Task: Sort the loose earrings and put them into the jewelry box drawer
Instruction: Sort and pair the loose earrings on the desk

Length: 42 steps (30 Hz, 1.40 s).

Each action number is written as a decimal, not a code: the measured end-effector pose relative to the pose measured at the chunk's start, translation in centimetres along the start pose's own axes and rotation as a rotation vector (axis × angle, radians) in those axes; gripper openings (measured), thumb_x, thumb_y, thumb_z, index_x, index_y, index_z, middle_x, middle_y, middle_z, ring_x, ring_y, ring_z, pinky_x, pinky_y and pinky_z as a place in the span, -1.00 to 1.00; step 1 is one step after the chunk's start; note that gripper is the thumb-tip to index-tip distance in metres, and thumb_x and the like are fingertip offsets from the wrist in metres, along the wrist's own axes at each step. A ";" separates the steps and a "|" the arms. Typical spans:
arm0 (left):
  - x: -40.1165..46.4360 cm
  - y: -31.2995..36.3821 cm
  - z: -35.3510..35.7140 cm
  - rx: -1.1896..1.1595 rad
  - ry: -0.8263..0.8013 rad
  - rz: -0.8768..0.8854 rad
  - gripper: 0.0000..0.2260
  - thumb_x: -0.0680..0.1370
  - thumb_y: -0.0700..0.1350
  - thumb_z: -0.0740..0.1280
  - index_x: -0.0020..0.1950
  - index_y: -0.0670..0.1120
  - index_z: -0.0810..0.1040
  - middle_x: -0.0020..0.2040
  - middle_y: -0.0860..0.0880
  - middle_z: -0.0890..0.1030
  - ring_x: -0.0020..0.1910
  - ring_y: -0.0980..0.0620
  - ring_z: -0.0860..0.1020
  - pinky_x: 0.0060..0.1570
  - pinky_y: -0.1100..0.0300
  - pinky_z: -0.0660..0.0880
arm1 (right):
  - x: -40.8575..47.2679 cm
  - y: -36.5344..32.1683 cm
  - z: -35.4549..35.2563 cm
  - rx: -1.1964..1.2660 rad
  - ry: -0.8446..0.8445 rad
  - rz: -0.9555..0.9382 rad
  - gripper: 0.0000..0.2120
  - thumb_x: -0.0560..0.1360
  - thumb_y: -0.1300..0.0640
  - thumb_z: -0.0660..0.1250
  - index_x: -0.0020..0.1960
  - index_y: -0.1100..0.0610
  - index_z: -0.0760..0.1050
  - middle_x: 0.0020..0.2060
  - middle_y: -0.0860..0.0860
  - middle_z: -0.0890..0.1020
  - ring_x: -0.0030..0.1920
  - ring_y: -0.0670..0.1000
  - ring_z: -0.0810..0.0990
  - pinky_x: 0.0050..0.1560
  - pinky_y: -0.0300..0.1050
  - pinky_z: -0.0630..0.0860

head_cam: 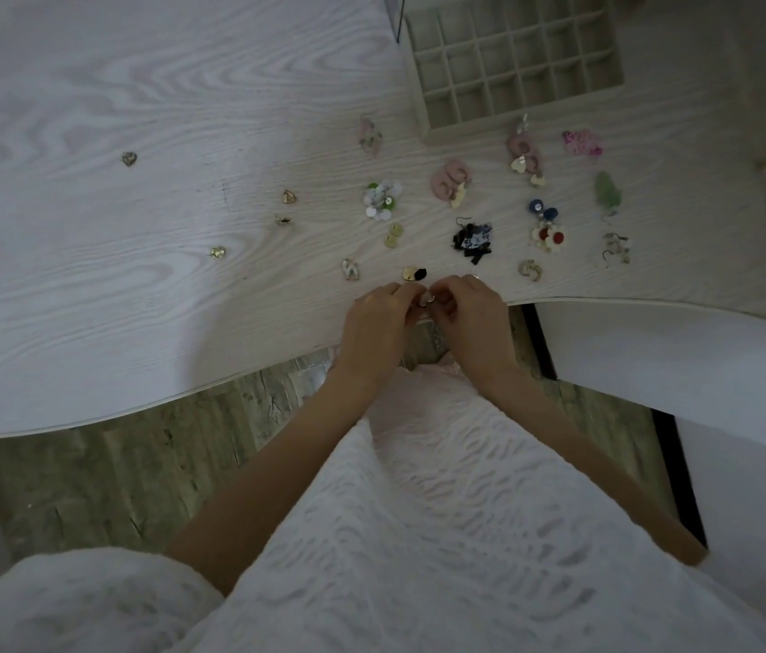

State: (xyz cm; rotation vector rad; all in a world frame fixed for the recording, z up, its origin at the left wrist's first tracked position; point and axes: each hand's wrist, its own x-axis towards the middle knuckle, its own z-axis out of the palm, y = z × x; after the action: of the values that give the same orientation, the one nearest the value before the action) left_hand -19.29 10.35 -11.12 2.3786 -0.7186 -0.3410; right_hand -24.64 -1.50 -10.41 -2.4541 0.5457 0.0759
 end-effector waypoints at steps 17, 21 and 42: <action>0.0 -0.4 -0.2 -0.073 0.039 0.001 -0.86 0.44 -0.21 0.42 -0.01 -0.18 0.61 -0.21 -0.13 0.66 -0.31 -0.11 0.61 -0.34 0.13 0.51 | 0.0 -0.1 -0.2 -0.025 0.004 -0.019 -0.90 0.41 0.30 0.39 -0.08 0.23 0.56 -0.20 0.15 0.62 -0.22 0.11 0.58 -0.21 0.03 0.55; -0.3 -1.0 -2.4 -0.099 0.045 0.167 -0.88 0.49 -0.16 0.35 -0.02 -0.14 0.62 -0.16 -0.08 0.66 -0.26 -0.03 0.62 -0.33 0.15 0.55 | -0.1 -1.1 -2.5 -0.097 -0.023 -0.113 -0.81 0.41 0.29 0.40 0.02 0.23 0.55 -0.12 0.16 0.59 -0.19 0.12 0.60 -0.20 -0.07 0.51; -0.4 -14.8 -12.3 -0.061 0.277 -0.359 -0.80 0.45 -0.18 0.40 0.07 -0.11 0.60 -0.02 -0.07 0.56 -0.18 0.00 0.55 -0.07 0.11 0.53 | 13.8 -13.5 5.6 -0.190 -0.154 -0.362 -0.84 0.49 0.24 0.28 0.00 0.24 0.59 -0.07 0.20 0.57 -0.09 0.19 0.54 -0.14 -0.05 0.41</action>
State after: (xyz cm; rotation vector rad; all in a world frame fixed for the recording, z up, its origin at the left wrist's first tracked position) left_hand -8.63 26.34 -10.96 2.4264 -0.1509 -0.1713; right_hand -6.22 6.52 -9.87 -2.6633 0.0241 0.1736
